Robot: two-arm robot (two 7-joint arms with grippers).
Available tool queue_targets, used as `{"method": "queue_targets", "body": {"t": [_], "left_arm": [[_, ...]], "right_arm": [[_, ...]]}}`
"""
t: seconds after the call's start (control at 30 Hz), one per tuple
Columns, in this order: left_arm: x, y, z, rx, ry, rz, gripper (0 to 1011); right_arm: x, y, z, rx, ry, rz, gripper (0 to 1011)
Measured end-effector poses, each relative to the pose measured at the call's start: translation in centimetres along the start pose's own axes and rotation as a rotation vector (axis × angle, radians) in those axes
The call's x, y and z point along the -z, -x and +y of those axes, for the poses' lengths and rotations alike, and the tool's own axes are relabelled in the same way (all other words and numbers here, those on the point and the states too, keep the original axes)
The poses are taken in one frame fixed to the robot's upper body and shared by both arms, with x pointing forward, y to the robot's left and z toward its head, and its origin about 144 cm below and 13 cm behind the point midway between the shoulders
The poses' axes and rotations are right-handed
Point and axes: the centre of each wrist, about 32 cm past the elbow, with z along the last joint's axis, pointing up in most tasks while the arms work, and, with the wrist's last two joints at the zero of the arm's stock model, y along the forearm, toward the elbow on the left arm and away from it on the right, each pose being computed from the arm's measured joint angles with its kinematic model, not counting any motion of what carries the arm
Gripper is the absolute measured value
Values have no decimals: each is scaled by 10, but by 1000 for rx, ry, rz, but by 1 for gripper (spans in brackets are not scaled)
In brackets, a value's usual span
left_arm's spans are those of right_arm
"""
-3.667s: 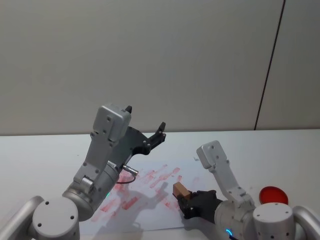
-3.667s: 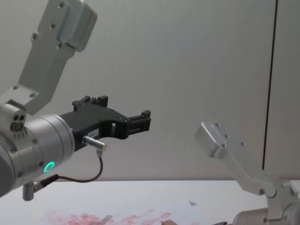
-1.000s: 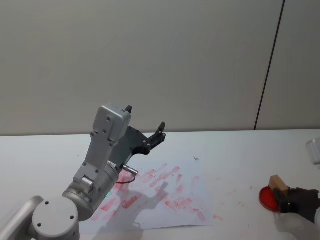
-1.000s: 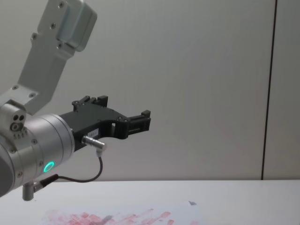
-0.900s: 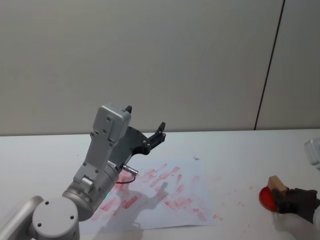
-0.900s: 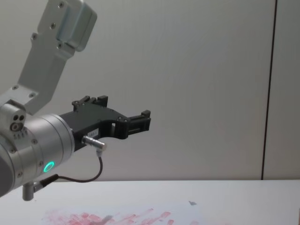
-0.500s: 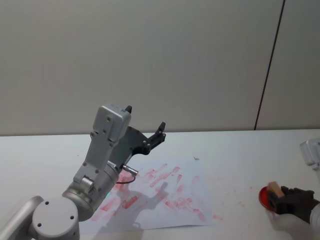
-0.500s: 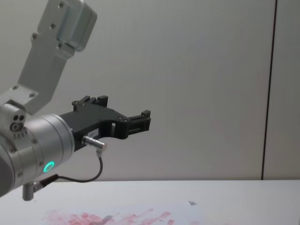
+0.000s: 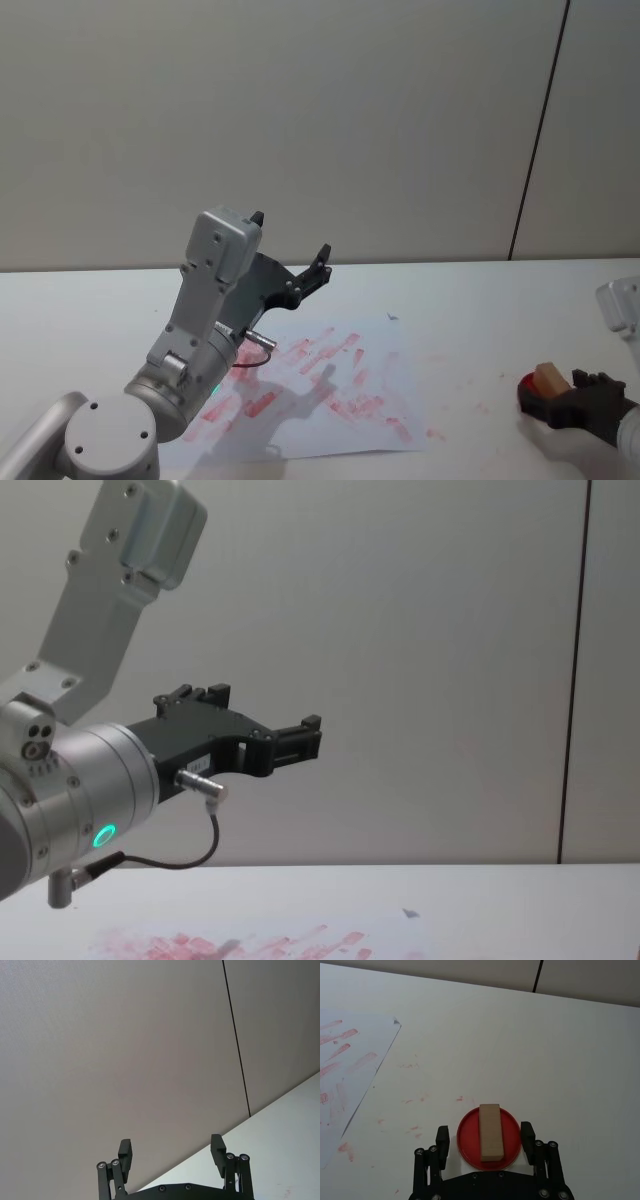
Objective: Use the one hand to pick up the stamp and affix it onto the A4 paper.
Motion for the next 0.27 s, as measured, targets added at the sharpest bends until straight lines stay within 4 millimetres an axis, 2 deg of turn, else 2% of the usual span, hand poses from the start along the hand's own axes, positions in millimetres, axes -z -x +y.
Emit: {"method": "queue_targets", "body": {"t": [0.03,0.07,0.17,0.27], "left_arm": [[0,0,0,0,0,0,1001],[0,0,0,0,0,0,1001],[0,0,0,0,0,0,1001],[0,0,0,0,0,0,1001]], "right_arm": [[0,0,0,0,0,0,867],[0,0,0,0,0,0,867],[0,0,0,0,1,-1,963],[0,0,0,-1,1,-1,1001]]}}
